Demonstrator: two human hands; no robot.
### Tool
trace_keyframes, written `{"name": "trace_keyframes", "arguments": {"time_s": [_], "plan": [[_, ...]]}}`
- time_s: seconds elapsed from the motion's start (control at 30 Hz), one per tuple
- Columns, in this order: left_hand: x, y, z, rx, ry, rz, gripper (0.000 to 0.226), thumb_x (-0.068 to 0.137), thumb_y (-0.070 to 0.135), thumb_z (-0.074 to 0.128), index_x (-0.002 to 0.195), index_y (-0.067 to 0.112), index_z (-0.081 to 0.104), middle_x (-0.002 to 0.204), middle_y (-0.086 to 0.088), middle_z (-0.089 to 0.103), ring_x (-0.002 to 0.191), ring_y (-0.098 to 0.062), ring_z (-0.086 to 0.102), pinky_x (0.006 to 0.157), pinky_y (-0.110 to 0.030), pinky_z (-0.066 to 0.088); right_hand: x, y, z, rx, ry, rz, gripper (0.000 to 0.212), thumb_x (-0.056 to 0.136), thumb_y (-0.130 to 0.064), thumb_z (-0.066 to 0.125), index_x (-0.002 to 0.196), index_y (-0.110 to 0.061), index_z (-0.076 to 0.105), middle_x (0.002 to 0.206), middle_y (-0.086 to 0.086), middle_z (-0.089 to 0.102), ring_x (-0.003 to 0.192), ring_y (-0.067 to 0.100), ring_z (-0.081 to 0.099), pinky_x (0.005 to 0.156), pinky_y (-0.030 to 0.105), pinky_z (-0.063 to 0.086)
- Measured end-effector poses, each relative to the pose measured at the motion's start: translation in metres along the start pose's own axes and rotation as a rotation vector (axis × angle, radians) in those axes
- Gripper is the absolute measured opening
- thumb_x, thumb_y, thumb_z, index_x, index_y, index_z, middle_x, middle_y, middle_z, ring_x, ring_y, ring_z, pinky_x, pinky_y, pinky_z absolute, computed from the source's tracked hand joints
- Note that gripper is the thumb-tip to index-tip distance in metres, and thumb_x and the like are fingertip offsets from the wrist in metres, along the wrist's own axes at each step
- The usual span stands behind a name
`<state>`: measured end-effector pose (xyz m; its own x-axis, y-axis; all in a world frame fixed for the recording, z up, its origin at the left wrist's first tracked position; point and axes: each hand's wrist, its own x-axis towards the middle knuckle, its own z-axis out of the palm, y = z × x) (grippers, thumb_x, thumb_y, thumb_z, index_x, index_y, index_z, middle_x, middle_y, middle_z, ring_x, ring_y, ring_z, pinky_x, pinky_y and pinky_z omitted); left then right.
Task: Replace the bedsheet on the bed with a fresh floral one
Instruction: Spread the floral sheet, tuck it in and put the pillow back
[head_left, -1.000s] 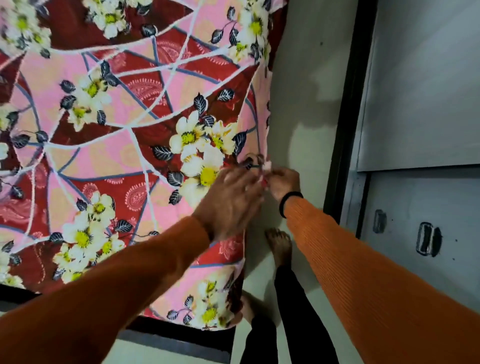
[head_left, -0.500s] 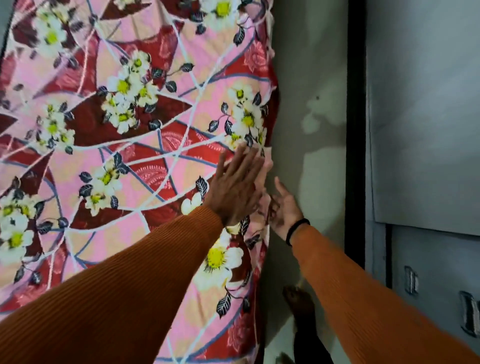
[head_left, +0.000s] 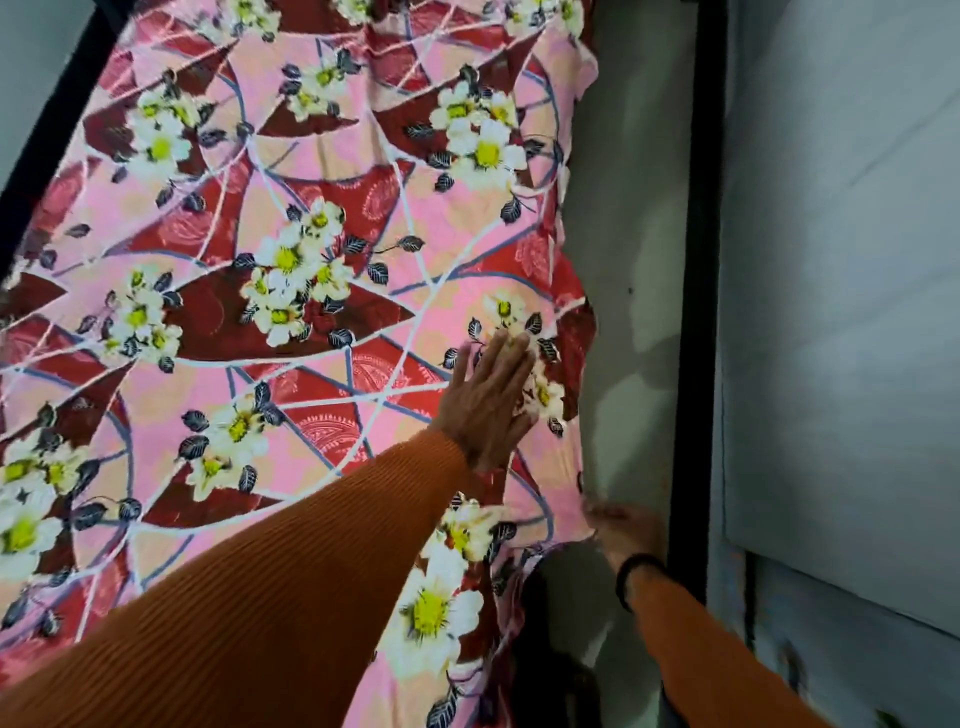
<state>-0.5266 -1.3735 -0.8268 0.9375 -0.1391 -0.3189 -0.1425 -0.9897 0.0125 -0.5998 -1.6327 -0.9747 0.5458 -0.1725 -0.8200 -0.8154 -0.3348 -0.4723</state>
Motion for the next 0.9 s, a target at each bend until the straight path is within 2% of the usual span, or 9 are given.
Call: {"name": "trace_keyframes", "arguments": {"time_s": [0.07, 0.17, 0.23, 0.37, 0.47, 0.57, 0.6, 0.77, 0.9], "plan": [[0.009, -0.010, -0.006, -0.002, -0.016, 0.003, 0.078, 0.100, 0.062, 0.025, 0.164, 0.019, 0.009, 0.171, -0.002, -0.004, 0.158, -0.028, -0.008, 0.122, -0.061, 0.009, -0.004, -0.028, 0.019, -0.047, 0.049, -0.003, 0.019, 0.065, -0.032, 0.091, 0.073, -0.021, 0.078, 0.072, 0.008, 0.074, 0.080, 0.034, 0.073, 0.077, 0.053, 0.060], [0.020, -0.028, -0.009, -0.026, 0.023, -0.016, 0.076, 0.102, 0.062, 0.022, 0.164, 0.021, 0.002, 0.171, -0.001, -0.010, 0.157, -0.027, -0.012, 0.124, -0.060, 0.005, -0.003, -0.116, 0.038, 0.059, -0.007, -0.051, 0.021, 0.091, -0.027, 0.073, 0.104, -0.010, 0.071, 0.107, 0.020, 0.072, 0.094, 0.031, 0.067, 0.083, 0.040, 0.054], [0.029, -0.039, -0.010, -0.054, 0.041, -0.030, 0.077, 0.102, 0.064, 0.021, 0.164, 0.023, 0.000, 0.171, -0.001, -0.011, 0.157, -0.027, -0.013, 0.124, -0.061, 0.005, 0.013, -0.173, 0.052, 0.193, -0.118, -0.057, 0.033, 0.095, -0.047, 0.065, 0.110, -0.017, 0.069, 0.108, 0.010, 0.070, 0.093, 0.026, 0.064, 0.081, 0.040, 0.052], [0.047, -0.053, -0.012, -0.072, 0.048, -0.017, 0.081, 0.100, 0.068, 0.024, 0.164, 0.024, 0.000, 0.171, 0.000, -0.012, 0.157, -0.027, -0.011, 0.124, -0.062, 0.006, 0.051, -0.263, 0.071, 0.227, -0.352, -0.060, 0.084, 0.060, -0.092, 0.059, 0.111, -0.026, 0.074, 0.094, -0.006, 0.074, 0.077, 0.013, 0.068, 0.068, 0.034, 0.054], [0.062, -0.057, -0.020, -0.076, 0.055, -0.028, 0.081, 0.101, 0.068, 0.024, 0.164, 0.023, 0.002, 0.171, 0.000, -0.010, 0.157, -0.027, -0.010, 0.123, -0.062, 0.007, 0.071, -0.301, 0.067, 0.236, -0.339, -0.083, 0.078, 0.064, -0.077, 0.078, 0.108, -0.014, 0.077, 0.101, 0.003, 0.078, 0.084, 0.021, 0.074, 0.071, 0.036, 0.057], [0.078, -0.057, -0.034, -0.075, 0.034, -0.044, 0.080, 0.101, 0.068, 0.022, 0.164, 0.023, 0.000, 0.171, -0.001, -0.010, 0.157, -0.028, -0.011, 0.122, -0.064, 0.009, 0.074, -0.311, 0.037, 0.178, -0.234, -0.200, 0.015, 0.083, -0.020, 0.084, 0.088, -0.010, 0.074, 0.090, 0.006, 0.074, 0.076, 0.020, 0.068, 0.073, 0.034, 0.056], [0.084, -0.057, -0.040, -0.072, 0.024, -0.027, 0.080, 0.102, 0.067, 0.023, 0.164, 0.022, 0.001, 0.171, -0.002, -0.008, 0.157, -0.029, -0.009, 0.122, -0.064, 0.009, 0.079, -0.319, 0.026, 0.065, -0.147, -0.268, 0.016, 0.083, -0.017, 0.083, 0.074, -0.015, 0.069, 0.079, 0.002, 0.067, 0.069, 0.015, 0.059, 0.067, 0.031, 0.051], [0.093, -0.034, -0.042, 0.043, -0.098, 0.207, 0.074, 0.101, 0.058, 0.027, 0.163, 0.018, 0.016, 0.171, -0.008, 0.009, 0.158, -0.032, 0.002, 0.122, -0.065, 0.004, 0.109, -0.345, 0.013, -0.266, 0.025, -0.434, 0.031, 0.081, -0.027, 0.081, 0.066, -0.016, 0.057, 0.070, 0.004, 0.047, 0.068, 0.014, 0.041, 0.054, 0.028, 0.033], [0.087, -0.012, -0.039, 0.274, -0.241, 0.298, 0.067, 0.101, 0.054, 0.031, 0.157, 0.016, 0.033, 0.167, -0.008, 0.025, 0.157, -0.034, -0.003, 0.120, -0.068, -0.010, 0.101, -0.336, 0.040, -0.233, 0.087, -0.314, 0.022, 0.084, -0.034, 0.076, 0.086, -0.013, 0.069, 0.085, 0.007, 0.066, 0.082, 0.022, 0.060, 0.073, 0.033, 0.045]]}}
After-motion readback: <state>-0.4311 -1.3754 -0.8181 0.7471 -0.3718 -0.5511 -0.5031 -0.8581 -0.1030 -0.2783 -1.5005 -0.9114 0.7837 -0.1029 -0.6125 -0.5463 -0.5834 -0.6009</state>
